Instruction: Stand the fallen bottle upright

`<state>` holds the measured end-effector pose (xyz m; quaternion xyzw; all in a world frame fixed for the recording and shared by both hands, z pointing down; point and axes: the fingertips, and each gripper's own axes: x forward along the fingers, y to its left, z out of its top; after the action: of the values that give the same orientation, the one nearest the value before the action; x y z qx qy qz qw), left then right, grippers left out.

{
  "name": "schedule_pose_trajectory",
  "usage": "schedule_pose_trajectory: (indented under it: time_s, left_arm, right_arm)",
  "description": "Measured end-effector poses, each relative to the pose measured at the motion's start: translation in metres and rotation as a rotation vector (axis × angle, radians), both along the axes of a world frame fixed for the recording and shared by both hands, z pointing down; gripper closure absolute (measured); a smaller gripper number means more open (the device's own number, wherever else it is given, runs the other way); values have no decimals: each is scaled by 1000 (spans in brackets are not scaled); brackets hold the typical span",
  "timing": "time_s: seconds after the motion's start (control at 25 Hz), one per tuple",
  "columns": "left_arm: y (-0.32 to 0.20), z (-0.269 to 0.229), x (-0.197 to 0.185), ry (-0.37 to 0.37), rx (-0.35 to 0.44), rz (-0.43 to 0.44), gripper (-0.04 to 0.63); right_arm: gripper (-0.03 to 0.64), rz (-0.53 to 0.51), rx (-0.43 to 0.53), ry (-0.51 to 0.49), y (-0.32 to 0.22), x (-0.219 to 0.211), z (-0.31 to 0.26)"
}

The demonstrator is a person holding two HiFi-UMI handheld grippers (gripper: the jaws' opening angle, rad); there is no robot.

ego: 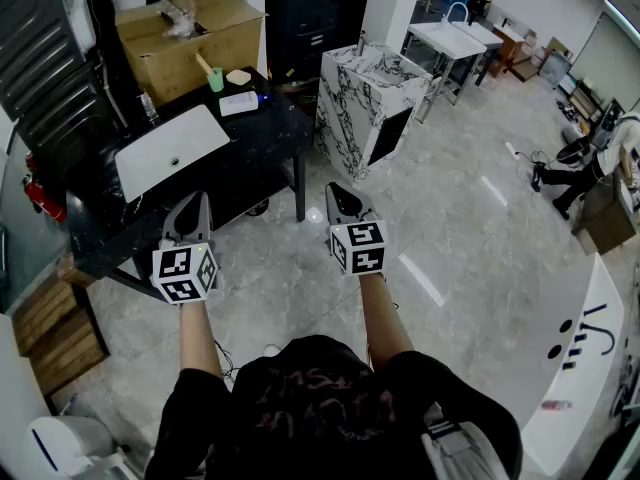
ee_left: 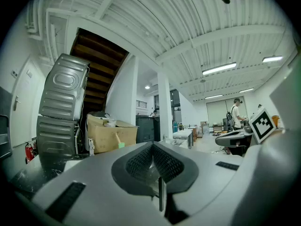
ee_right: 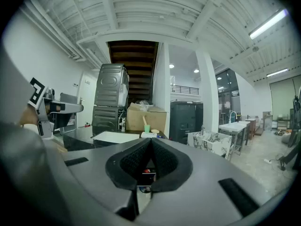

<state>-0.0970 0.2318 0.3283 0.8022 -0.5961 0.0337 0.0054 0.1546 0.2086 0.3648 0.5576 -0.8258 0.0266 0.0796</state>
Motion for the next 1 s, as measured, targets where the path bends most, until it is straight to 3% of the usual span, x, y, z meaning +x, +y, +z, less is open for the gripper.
schedule_pose_trajectory:
  time_s: [1.0]
  left_arm:
    - [2,16,-30,-6,-15,43,578]
  right_arm:
    - [606,16,14,-3,8,-33,6]
